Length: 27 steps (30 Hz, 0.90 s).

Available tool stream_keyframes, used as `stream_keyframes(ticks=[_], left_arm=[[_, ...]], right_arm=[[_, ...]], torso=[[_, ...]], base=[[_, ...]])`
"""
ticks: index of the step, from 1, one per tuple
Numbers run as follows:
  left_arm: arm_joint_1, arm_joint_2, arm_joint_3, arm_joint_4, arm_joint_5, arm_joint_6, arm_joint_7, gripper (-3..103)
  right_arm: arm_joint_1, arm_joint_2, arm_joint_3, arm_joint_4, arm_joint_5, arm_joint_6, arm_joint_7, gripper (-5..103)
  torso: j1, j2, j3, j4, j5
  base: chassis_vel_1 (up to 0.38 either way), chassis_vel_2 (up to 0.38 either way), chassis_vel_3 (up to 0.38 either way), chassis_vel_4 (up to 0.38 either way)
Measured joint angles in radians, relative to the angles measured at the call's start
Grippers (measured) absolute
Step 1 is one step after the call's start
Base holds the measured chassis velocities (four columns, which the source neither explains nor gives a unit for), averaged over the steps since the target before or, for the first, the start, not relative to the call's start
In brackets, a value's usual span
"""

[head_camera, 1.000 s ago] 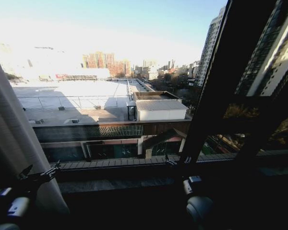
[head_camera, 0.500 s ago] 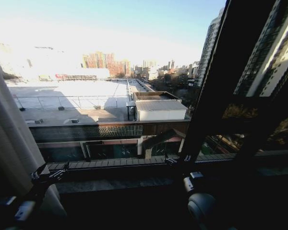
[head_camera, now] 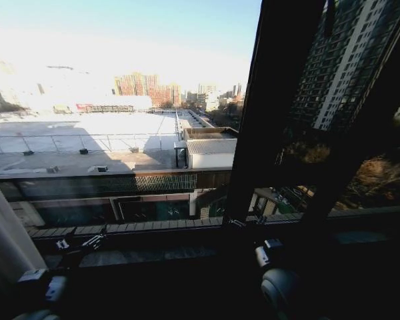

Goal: Open the curtains by pulling them apart, changing their state from closed to fully open.

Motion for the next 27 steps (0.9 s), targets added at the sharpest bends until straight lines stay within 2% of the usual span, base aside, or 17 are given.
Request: stream_keyframes(ticks=[16, 27], left_arm=[[0.004, 0.004, 0.015, -0.009, 0.019, -0.001, 0.002, 100], [0.011, 0.003, 0.013, -0.006, 0.022, -0.003, 0.003, 100]], right_arm=[[-0.002, 0.007, -0.001, -0.007, 0.0, -0.001, 0.001, 100], [-0.002, 0.005, -0.003, -0.013, 0.001, -0.001, 0.002, 100]], torso=[[0.0, 0.0, 0.0, 0.0, -0.0004], [0.0, 0.0, 0.0, 0.0, 0.0001]], base=[[-0.317, -0.396, 0.308, 0.408], [-0.235, -0.469, 0.24, 0.468]])
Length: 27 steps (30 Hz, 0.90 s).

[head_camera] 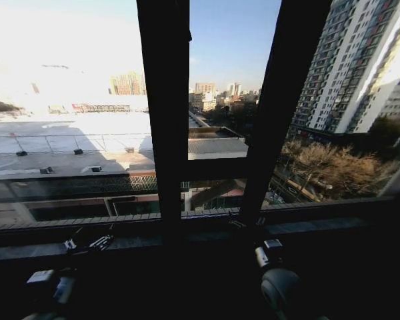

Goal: Open the curtains by pulling them apart, changing their state from closed to fully open.

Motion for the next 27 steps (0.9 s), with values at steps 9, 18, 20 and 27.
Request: stream_keyframes(ticks=[9, 18, 20, 27], left_arm=[[-0.002, 0.0, 0.001, 0.003, 0.0, -0.003, 0.001, 100], [0.002, -0.002, -0.005, 0.012, 0.0, -0.017, 0.003, 100], [0.002, -0.003, -0.006, 0.015, 0.0, -0.018, 0.003, 100], [-0.002, -0.004, -0.005, 0.018, 0.0, -0.021, 0.004, 100]], right_arm=[[0.0, 0.0, 0.001, -0.004, 0.0, 0.0, 0.001, 100], [-0.002, 0.002, 0.0, -0.004, 0.006, 0.001, 0.017, 100], [-0.002, 0.003, 0.0, -0.004, 0.006, 0.001, 0.019, 100], [-0.003, 0.004, 0.001, -0.004, 0.006, 0.001, 0.019, 100]], torso=[[0.0, 0.0, 0.0, 0.0, -0.0002], [0.0, 0.0, 0.0, -0.0002, 0.0], [0.0, 0.0, 0.0, 0.0001, -0.0006], [0.0, 0.0, 0.0, 0.0, -0.0003]], base=[[-0.172, -0.429, 0.161, 0.437], [-0.036, -0.376, 0.038, 0.37], [-0.007, -0.389, -0.008, 0.392], [0.015, -0.373, -0.013, 0.368]])
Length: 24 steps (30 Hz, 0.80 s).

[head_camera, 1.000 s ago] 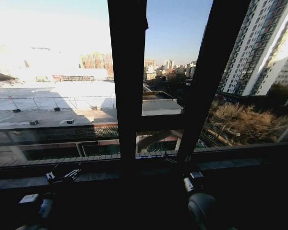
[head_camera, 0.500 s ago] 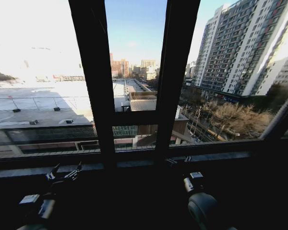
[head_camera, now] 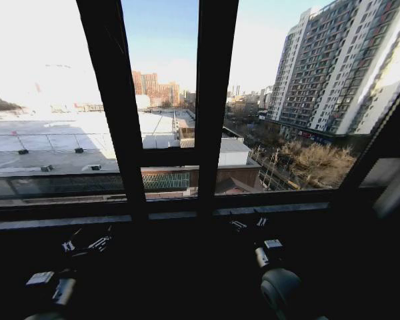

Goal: Open the curtains by pulling them apart, changing their state from closed to fully open.

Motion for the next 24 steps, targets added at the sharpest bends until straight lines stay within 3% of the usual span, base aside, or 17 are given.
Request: stream_keyframes(ticks=[24], left_arm=[[-0.005, -0.003, -0.026, 0.015, -0.009, -0.029, 0.002, 100]], right_arm=[[-0.009, -0.001, 0.001, -0.003, -0.006, 0.0, -0.001, 100]], torso=[[0.0, 0.0, 0.0, 0.0, 0.0002]], base=[[0.045, -0.378, -0.038, 0.376]])
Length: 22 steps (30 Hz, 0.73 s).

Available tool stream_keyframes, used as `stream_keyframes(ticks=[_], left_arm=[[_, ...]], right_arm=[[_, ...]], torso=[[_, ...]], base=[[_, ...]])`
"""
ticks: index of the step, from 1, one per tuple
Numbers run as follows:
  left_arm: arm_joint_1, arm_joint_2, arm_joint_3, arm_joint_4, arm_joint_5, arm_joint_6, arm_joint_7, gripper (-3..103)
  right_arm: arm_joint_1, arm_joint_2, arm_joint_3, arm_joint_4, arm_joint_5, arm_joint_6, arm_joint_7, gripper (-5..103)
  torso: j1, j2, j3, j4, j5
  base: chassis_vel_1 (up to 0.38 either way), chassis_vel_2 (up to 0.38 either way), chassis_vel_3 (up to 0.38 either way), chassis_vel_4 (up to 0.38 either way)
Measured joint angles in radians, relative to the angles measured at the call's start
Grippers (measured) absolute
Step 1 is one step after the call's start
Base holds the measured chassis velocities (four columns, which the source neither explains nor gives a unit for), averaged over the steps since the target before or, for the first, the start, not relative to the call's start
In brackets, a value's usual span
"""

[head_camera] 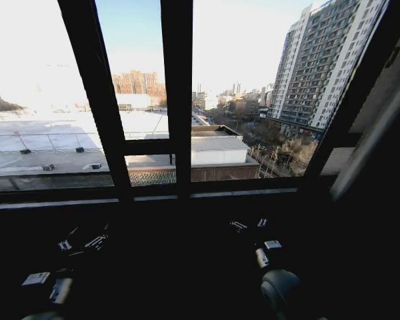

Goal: Open the curtains by pulling them apart, changing their state from closed to fully open.

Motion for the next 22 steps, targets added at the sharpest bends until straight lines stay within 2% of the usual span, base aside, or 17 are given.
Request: stream_keyframes(ticks=[6, 7, 11, 15, 20, 22], left_arm=[[0.0, 0.0, -0.002, 0.001, -0.002, -0.002, 0.0, 100], [-0.001, 0.0, -0.002, 0.001, -0.002, -0.002, 0.0, 100], [-0.003, 0.001, -0.004, 0.003, -0.006, -0.003, 0.0, 100], [-0.004, 0.003, -0.005, 0.006, -0.009, -0.006, -0.001, 100], [-0.004, 0.006, -0.006, 0.014, -0.018, -0.02, -0.001, 100], [-0.003, 0.007, -0.007, 0.016, -0.024, -0.024, -0.001, 100]], right_arm=[[0.002, 0.003, 0.0, -0.012, -0.003, 0.009, -0.001, 100], [0.003, 0.003, 0.0, -0.015, -0.004, 0.013, -0.001, 100], [0.006, 0.002, 0.002, -0.017, -0.005, 0.017, -0.001, 100], [0.007, 0.001, 0.004, -0.017, -0.004, 0.018, 0.0, 100], [0.005, 0.001, 0.005, -0.017, -0.004, 0.019, 0.001, 100], [0.003, 0.001, 0.004, -0.015, -0.004, 0.019, 0.001, 100]], torso=[[0.0, 0.0, 0.0, -0.0001, -0.0005], [-0.001, 0.0, 0.0, -0.0002, 0.0005], [-0.001, 0.001, -0.001, 0.0004, -0.0003], [-0.001, 0.001, -0.001, -0.0001, -0.0008], [0.001, -0.001, 0.001, 0.0, 0.0006], [0.001, -0.001, 0.001, -0.0002, 0.0]], base=[[0.19, -0.375, -0.195, 0.367], [0.236, -0.373, -0.233, 0.299], [0.184, -0.202, -0.204, 0.254], [0.03, 0.01, -0.094, 0.029], [-0.012, 0.018, 0.03, -0.015], [-0.061, 0.039, 0.076, -0.014]])
